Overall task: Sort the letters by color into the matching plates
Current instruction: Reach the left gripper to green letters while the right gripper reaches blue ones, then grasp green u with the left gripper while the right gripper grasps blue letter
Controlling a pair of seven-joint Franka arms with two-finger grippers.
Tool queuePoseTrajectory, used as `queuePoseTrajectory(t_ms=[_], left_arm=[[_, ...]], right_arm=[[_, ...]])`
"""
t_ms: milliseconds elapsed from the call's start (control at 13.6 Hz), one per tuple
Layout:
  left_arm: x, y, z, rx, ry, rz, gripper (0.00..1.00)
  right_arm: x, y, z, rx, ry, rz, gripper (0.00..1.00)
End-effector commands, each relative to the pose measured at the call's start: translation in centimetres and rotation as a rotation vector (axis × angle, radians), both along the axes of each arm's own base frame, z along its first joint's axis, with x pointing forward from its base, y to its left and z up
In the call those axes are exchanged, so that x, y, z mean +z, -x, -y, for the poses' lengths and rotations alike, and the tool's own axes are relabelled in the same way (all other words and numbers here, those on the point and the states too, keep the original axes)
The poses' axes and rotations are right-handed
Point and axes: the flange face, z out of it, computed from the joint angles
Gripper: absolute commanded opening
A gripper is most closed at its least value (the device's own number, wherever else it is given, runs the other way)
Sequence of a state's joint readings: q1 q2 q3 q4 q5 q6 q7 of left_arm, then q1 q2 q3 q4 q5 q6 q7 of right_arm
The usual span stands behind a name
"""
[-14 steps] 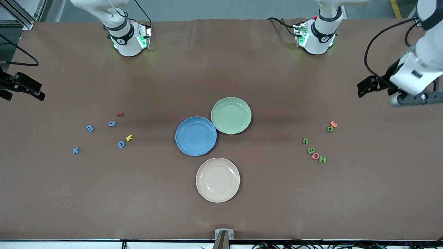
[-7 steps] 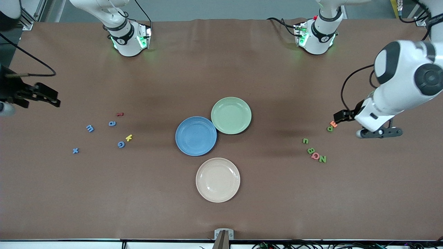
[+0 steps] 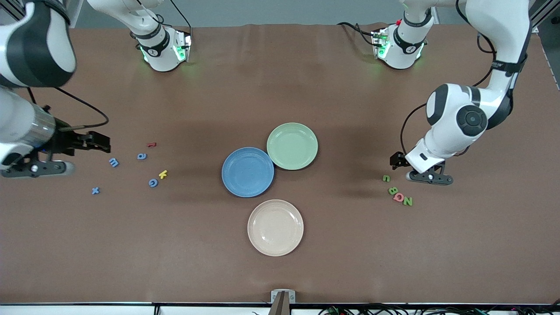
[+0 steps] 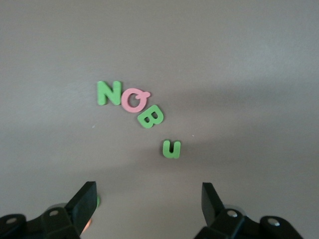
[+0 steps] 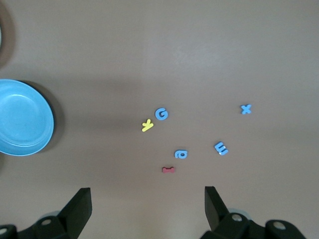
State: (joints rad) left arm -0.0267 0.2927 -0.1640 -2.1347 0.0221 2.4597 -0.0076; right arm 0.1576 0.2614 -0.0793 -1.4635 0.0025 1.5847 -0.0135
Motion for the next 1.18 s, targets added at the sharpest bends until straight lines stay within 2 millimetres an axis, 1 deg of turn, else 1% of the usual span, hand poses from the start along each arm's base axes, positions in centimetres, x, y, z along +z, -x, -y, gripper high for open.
queuePoseTrajectory(t_ms=[0,74,147,221,294,588,735,882,1103], left_arm=[[-3.5,0.4,-0.2,-0.038,0.01,0.011,0.86],[-4.5,0.5,0.1,-0.042,0.012,0.002,0.81],[-5.1,0.6,0.5,-0.046,0.015,0.0,0.79],[-5.7,0.7,0.9,-0.052,0.016,-0.006,0.76],[-6.2,0.6,0.8,-0.05,0.018,-0.007,0.76],[-7.7,0.1,1.0,-0.03,0.025,-0.01,0.62],[-7.6,-0.2,1.3,-0.01,0.027,-0.005,0.55],[-7.9,-0.4,1.3,-0.003,0.028,-0.009,0.54],[-8.5,-0.5,1.4,-0.005,0.028,-0.015,0.52]], right_arm=[[-5.5,-1.4,-0.2,0.004,0.014,-0.021,1.0],[-8.0,-1.3,-0.4,0.009,0.012,-0.014,1.0],[-9.9,-1.2,-0.8,0.016,0.011,0.002,1.0],[-11.8,-0.9,-0.7,0.015,0.01,0.014,1.0],[-13.8,-0.7,-0.5,0.014,0.009,0.032,1.0],[-20.5,-0.1,0.1,-0.002,0.011,0.056,1.0],[-23.4,-0.3,0.7,-0.011,0.014,0.055,1.0],[-25.7,-0.3,0.7,-0.011,0.016,0.058,1.0],[-28.6,0.6,0.7,-0.035,-0.008,0.081,0.99]])
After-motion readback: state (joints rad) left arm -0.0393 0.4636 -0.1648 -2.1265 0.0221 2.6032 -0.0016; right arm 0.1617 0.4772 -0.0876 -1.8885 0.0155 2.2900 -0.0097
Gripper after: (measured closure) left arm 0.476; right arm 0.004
